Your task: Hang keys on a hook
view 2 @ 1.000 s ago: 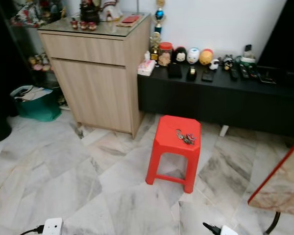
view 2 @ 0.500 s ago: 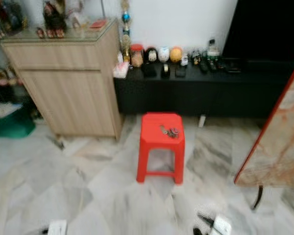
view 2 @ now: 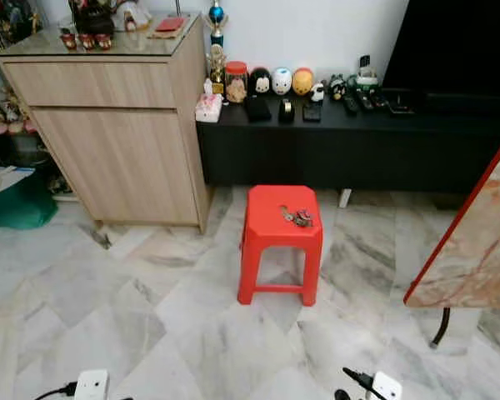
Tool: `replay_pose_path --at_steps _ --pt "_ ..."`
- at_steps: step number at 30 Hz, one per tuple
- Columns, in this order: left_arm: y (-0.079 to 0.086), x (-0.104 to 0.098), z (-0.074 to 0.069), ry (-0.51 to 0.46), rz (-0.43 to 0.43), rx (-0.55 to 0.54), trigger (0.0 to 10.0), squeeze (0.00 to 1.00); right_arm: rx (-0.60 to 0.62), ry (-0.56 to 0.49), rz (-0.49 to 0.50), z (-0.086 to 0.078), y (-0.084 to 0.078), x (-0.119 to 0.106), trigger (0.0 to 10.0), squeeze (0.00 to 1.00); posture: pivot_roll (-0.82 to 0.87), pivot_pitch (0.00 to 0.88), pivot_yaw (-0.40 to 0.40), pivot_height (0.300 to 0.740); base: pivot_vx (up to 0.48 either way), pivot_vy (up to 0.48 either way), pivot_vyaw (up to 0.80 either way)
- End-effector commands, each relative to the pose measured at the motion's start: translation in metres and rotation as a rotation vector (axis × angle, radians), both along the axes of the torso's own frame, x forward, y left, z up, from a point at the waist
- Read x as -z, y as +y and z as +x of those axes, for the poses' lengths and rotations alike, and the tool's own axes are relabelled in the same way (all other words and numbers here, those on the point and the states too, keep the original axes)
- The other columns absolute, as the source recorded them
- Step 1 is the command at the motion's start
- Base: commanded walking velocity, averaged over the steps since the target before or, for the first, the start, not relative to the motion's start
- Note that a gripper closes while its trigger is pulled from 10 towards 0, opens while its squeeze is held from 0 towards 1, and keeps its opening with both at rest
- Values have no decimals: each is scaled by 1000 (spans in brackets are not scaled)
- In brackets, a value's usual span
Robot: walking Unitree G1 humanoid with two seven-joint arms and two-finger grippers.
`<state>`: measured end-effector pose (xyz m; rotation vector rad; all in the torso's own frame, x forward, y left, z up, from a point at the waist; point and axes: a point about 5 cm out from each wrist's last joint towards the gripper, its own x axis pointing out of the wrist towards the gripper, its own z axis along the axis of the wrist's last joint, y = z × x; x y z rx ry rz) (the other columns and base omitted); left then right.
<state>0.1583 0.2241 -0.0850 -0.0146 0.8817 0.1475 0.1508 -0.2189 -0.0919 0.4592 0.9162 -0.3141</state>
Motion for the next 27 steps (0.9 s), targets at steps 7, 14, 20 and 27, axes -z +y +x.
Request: replay_pose_path --at_steps 7,14,20,27 --pt "-6 4 -4 46 -1 29 10000 0 -44 6 -7 9 13 -1 10000 0 21 0 -12 740 74 0 0" --pt "-7 5 -6 55 -1 29 10000 0 -40 16 5 1 14 2 10000 0 20 0 -10 740 377 0 581" --pt "-6 3 -2 33 11 38 10000 0 -240 43 -122 -4 2 2 10000 0 10 0 6 740 373 0 0" --pt "-6 2 0 37 14 53 10000 0 -232 -11 -102 3 -4 -3 10000 0 -14 0 20 740 297 0 0"
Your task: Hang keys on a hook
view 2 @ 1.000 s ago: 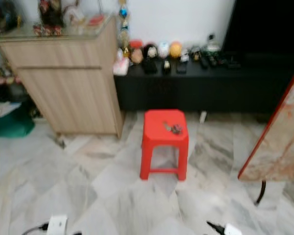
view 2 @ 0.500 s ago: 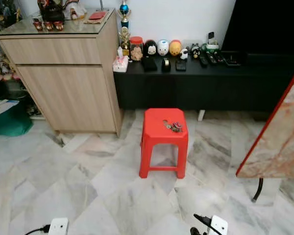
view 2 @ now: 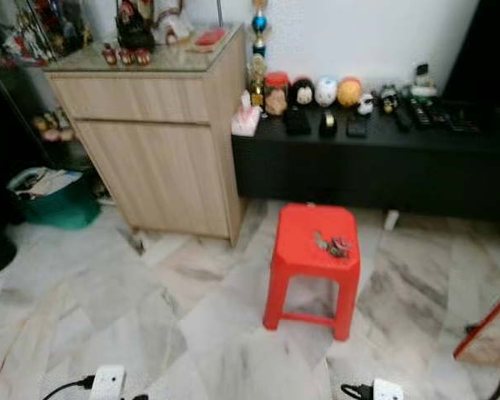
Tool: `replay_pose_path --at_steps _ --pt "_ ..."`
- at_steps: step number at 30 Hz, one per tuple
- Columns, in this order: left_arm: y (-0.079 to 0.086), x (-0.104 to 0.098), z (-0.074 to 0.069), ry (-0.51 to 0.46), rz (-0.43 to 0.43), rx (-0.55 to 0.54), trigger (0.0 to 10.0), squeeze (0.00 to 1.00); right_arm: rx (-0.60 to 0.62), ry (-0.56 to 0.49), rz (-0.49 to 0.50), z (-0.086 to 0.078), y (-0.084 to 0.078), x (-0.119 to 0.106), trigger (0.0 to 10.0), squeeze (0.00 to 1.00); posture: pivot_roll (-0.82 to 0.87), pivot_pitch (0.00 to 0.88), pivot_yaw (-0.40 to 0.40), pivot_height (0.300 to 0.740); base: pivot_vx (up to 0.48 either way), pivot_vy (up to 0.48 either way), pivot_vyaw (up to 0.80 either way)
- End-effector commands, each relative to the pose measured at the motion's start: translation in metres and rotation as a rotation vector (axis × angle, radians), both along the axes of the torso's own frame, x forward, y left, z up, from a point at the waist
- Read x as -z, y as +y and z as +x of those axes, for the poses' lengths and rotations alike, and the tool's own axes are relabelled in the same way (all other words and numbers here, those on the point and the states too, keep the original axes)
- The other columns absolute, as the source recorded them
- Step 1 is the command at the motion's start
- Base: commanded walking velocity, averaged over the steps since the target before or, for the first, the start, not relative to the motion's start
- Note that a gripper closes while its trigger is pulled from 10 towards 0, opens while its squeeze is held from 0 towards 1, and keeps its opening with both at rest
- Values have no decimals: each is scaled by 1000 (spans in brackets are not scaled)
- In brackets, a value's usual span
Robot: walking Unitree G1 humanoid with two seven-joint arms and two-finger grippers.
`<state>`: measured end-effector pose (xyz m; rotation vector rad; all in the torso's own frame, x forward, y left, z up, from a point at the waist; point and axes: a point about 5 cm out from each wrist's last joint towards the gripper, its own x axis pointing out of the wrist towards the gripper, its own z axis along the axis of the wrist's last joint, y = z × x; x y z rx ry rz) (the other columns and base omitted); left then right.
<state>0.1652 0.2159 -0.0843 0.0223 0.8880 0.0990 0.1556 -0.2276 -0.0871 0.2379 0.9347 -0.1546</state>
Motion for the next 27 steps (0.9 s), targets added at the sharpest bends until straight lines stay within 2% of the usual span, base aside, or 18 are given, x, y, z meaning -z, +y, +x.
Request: replay_pose_path --at_steps 1,9,14,27 --pt "3 3 -7 27 -1 -6 10000 0 1 -15 19 1 6 1 10000 0 -15 0 20 740 270 0 0" --pt "2 3 -7 25 -4 -12 10000 0 119 -32 58 14 21 -1 10000 0 5 0 10 740 274 0 0" --pt "2 3 -7 25 -2 -17 10000 0 134 -48 79 19 25 -2 10000 0 7 0 7 740 274 0 -780" --pt "2 3 -7 23 -6 -17 10000 0 198 -74 86 19 8 -6 10000 0 19 0 -1 740 272 0 0"
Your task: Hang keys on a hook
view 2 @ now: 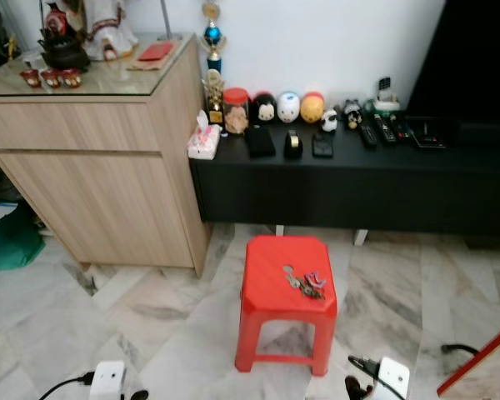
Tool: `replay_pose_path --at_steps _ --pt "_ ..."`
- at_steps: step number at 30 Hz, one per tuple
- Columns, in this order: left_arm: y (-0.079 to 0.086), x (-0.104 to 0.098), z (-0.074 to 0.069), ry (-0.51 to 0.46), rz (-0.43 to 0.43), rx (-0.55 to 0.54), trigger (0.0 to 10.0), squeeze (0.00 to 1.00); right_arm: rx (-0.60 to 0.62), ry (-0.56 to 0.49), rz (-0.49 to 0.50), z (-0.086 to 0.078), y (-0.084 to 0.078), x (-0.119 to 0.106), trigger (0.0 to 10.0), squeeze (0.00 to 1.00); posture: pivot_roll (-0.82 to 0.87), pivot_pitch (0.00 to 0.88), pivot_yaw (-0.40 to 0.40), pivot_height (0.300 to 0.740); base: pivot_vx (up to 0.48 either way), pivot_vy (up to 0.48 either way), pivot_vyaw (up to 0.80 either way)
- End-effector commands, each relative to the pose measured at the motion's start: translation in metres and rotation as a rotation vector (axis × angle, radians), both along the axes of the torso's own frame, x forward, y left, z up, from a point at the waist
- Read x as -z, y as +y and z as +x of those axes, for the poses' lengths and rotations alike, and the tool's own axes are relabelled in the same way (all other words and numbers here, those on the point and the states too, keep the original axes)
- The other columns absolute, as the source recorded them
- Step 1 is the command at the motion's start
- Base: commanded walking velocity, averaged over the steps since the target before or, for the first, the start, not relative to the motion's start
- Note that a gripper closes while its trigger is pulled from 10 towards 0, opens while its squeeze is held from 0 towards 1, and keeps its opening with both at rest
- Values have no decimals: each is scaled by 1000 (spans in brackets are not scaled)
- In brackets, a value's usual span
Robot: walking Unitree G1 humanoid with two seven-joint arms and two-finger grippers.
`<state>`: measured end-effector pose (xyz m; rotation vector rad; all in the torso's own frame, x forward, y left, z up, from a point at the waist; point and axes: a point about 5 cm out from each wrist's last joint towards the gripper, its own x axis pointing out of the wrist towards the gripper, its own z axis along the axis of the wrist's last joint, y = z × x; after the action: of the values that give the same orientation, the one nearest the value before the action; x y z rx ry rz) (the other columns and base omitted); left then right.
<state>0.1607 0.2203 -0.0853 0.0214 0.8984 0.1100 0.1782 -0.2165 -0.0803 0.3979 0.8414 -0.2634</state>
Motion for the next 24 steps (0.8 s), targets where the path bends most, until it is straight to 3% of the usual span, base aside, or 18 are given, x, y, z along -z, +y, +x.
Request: replay_pose_path --at_steps 1,8,16,24 --pt "-2 2 -2 12 -12 -8 10000 0 49 3 11 -3 -4 1 10000 0 20 0 0 740 270 0 0" --pt "-2 2 -2 15 -14 0 10000 0 72 -8 37 4 12 1 10000 0 18 0 3 740 272 0 0" --pt "-3 2 -3 20 -15 8 10000 0 85 -21 47 6 13 0 10000 0 20 0 1 740 165 0 0" --pt "-5 3 -5 21 -17 13 10000 0 137 -125 49 23 3 -12 10000 0 19 0 -10 740 0 0 0"
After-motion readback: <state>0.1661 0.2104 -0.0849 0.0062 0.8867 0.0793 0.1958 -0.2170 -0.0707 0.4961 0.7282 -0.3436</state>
